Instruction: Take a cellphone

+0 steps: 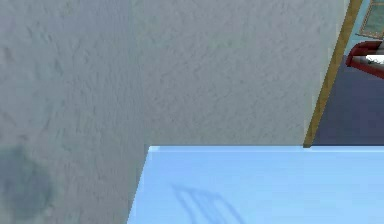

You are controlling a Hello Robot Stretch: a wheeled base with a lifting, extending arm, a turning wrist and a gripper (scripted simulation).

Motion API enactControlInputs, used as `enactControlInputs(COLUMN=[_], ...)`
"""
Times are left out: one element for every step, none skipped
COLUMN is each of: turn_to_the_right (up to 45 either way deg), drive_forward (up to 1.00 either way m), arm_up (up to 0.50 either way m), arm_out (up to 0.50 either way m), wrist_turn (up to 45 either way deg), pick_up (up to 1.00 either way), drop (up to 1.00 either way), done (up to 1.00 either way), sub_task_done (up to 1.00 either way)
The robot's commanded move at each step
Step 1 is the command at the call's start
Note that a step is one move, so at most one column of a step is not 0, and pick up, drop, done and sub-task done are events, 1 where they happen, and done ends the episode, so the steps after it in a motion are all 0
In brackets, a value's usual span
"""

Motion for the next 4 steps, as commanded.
enactControlInputs(turn_to_the_right=[0.0, 0.0, 0.0, 0.0], drive_forward=[0.0, 0.0, 0.0, 0.0], arm_up=[0.5, 0.08, 0.0, 0.0], arm_out=[0.0, 0.0, 0.22, 0.0], wrist_turn=[0.0, 0.0, 0.0, 45.0], pick_up=[0.0, 0.0, 0.0, 0.0], drop=[0.0, 0.0, 0.0, 0.0], done=[0.0, 0.0, 0.0, 0.0], sub_task_done=[0.0, 0.0, 0.0, 0.0])
